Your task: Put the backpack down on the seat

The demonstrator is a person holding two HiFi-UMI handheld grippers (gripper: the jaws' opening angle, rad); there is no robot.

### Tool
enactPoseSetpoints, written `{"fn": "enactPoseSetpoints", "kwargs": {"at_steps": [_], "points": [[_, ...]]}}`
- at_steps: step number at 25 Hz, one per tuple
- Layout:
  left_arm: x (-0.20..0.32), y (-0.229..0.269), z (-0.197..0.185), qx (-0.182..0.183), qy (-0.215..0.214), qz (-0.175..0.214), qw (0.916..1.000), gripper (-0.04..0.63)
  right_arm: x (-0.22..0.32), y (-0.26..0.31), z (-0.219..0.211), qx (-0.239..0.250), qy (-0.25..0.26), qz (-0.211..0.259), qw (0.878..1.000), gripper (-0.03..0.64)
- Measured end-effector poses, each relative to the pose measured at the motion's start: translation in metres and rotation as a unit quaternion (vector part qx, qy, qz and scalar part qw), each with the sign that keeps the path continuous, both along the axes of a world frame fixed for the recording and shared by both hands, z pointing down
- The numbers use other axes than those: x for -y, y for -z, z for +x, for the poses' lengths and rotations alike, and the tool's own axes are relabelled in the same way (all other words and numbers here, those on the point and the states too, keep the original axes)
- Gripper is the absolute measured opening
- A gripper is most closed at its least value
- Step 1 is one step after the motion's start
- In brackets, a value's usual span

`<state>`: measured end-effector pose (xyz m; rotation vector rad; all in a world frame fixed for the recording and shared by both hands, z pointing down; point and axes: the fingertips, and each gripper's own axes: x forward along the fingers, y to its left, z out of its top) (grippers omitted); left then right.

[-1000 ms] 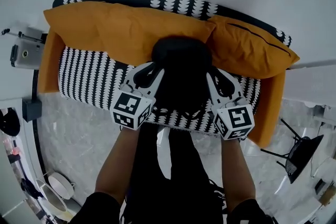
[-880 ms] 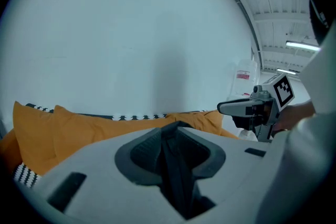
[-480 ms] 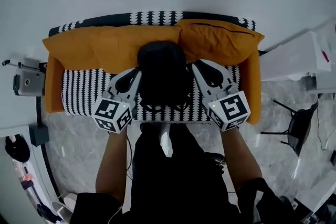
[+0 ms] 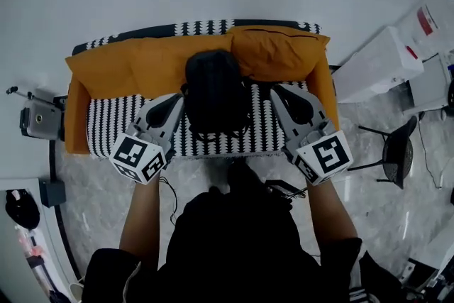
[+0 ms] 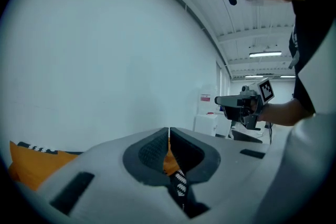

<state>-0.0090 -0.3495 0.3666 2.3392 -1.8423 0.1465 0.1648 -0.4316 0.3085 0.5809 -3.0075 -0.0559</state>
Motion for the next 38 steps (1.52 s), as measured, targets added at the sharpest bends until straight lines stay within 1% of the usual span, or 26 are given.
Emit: {"fn": "enactPoseSetpoints", "kwargs": {"at_steps": [2,3,6,7,11,16,19,21,26,28,32,35,38], "points": [[-0.025,0.017,0.011,0.002,-0.012,0.018,0.9998,0.031,-0.032,0.012,0.016,0.0,-0.003,0.006,1.0,0.037],[-0.038,0.025,0.018,0.003,-0.019,0.026,0.9995,0.031,-0.048,0.017,0.022,0.005,-0.002,0.001,1.0,0.037],[-0.08,0.038,0.042,-0.001,-0.039,0.039,0.9985,0.031,-0.097,0.023,0.042,0.027,-0.001,-0.033,0.999,0.037],[-0.094,0.041,0.05,-0.003,-0.044,0.043,0.9981,0.031,-0.112,0.023,0.048,0.03,-0.002,-0.038,0.999,0.037],[-0.135,0.042,0.073,-0.009,-0.058,0.045,0.9973,0.031,-0.164,0.019,0.071,0.029,-0.004,-0.032,0.999,0.037],[-0.167,0.044,0.102,-0.013,-0.068,0.041,0.9968,0.031,-0.201,0.021,0.101,0.036,-0.004,-0.027,0.999,0.035],[-0.183,0.039,0.125,-0.017,-0.071,0.034,0.9968,0.031,-0.214,0.021,0.119,0.039,0.0,-0.024,0.999,0.037],[-0.191,0.033,0.14,-0.023,-0.07,0.026,0.997,0.031,-0.22,0.013,0.132,0.032,0.008,-0.026,0.999,0.035],[-0.212,0.025,0.181,-0.03,-0.059,0.008,0.9978,0.031,-0.232,-0.008,0.167,0.011,0.026,-0.048,0.998,0.035],[-0.22,0.018,0.202,-0.036,-0.057,0.002,0.9977,0.031,-0.238,-0.008,0.182,0.017,0.032,-0.05,0.998,0.035],[-0.237,-0.003,0.25,-0.047,-0.061,-0.024,0.9968,0.031,-0.255,-0.007,0.211,0.04,0.046,-0.064,0.996,0.034],[-0.251,-0.01,0.282,-0.053,-0.065,-0.037,0.9958,0.031,-0.268,-0.02,0.231,0.026,0.064,-0.067,0.995,0.034],[-0.263,-0.018,0.3,-0.044,-0.064,-0.053,0.9956,0.031,-0.278,-0.032,0.24,0.025,0.077,-0.073,0.994,0.034]]}}
